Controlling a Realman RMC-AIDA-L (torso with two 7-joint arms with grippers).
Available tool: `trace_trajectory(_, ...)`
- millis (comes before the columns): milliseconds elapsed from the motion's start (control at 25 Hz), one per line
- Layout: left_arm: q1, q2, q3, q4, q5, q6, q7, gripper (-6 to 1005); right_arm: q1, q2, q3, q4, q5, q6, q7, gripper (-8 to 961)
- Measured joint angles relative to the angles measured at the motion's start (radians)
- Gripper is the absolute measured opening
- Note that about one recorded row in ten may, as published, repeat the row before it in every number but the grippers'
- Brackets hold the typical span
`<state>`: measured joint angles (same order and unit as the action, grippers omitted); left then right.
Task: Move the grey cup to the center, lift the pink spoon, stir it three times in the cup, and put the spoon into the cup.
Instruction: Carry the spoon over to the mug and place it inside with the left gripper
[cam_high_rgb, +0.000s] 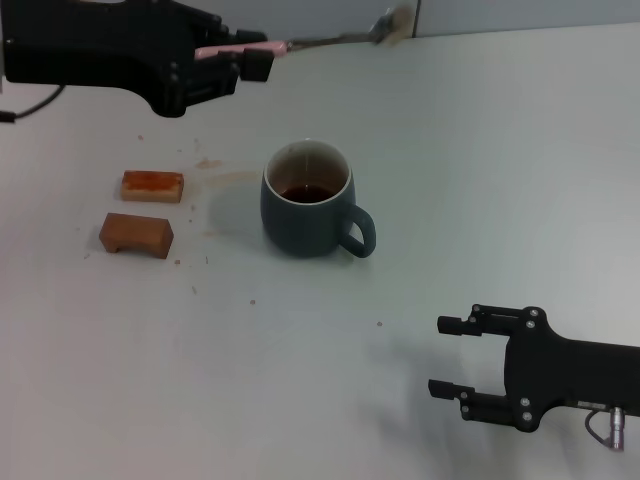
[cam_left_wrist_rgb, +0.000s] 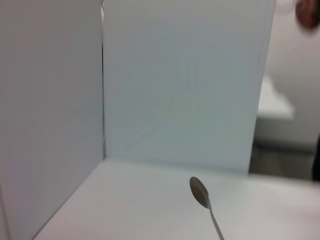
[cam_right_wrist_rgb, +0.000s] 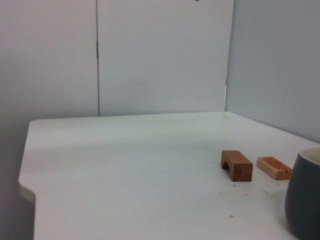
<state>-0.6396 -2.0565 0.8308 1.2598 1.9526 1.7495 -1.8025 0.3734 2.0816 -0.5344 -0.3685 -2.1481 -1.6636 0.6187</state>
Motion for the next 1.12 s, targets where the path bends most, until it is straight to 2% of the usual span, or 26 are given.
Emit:
trace_trajectory(80, -0.012, -0.003, 0.073, 0.131, 0.109, 0.003, -0.022, 133, 0.0, 0.0, -0.001, 0.003, 0.0, 0.002, 0.0, 650)
trace_trajectory(120, -0.012, -0.003, 0.073, 0.131, 0.109, 0.003, -0.022, 133, 0.0, 0.0, -0.001, 0.003, 0.0, 0.002, 0.0, 650)
trace_trajectory(240, -0.016, -0.006, 0.181, 0.251, 0.221, 0.004, -0.042, 134, 0.002, 0.0, -0.001, 0.004, 0.0, 0.002, -0.001, 650)
trace_trajectory(280, -0.024, -0.009, 0.243, 0.313, 0.294, 0.003, -0.052, 134, 0.002, 0.0, -0.001, 0.006, 0.0, 0.003, -0.001, 650)
trace_trajectory(640, -0.072, -0.014, 0.393, 0.413, 0.478, 0.009, -0.072, 135, 0.0, 0.0, -0.001, 0.008, 0.001, 0.004, -0.001, 649)
trace_trajectory(1120, -0.108, -0.019, 0.569, 0.405, 0.622, -0.033, -0.074, 137, -0.012, -0.001, -0.001, 0.023, 0.001, -0.008, -0.001, 649)
